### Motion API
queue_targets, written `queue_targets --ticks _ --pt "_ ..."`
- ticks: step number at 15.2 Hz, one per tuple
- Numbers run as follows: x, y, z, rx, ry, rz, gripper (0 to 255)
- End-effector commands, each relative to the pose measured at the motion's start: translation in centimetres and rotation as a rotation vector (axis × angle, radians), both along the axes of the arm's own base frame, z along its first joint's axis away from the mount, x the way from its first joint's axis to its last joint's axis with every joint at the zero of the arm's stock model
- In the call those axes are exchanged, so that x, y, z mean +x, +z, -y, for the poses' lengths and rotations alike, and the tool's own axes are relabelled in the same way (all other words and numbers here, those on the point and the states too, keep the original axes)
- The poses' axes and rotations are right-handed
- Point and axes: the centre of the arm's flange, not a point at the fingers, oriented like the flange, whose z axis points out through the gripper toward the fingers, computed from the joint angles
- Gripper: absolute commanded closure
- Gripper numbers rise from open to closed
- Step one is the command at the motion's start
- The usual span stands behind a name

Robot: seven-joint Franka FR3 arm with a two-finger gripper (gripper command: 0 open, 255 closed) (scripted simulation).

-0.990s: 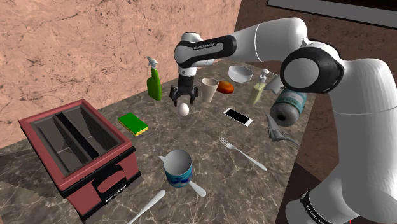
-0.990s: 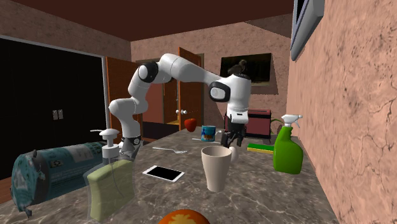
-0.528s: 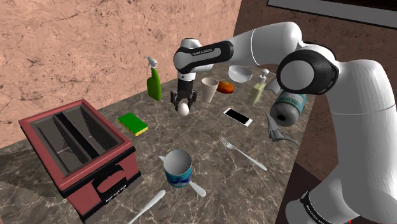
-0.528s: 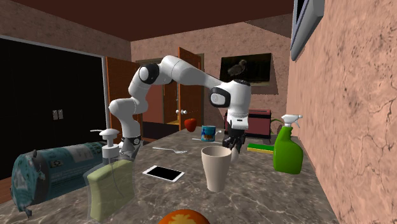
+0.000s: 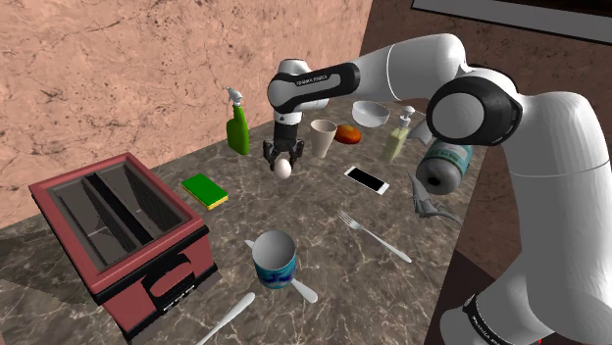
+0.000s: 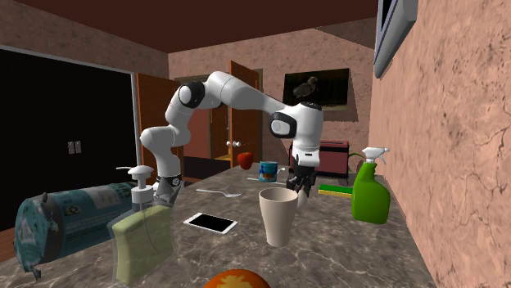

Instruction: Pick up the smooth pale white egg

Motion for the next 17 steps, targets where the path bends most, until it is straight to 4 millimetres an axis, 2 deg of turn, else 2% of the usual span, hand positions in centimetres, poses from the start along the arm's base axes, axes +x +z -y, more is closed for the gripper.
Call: queue_targets --ticks 1,15,17 --pt "0.0 0.4 0.0 0.0 0.0 -0.001 255" --pt "0.0 7.8 0.0 0.0 0.0 -0.001 255" --pt "0.0 7.9 0.0 0.0 0.0 -0.001 255"
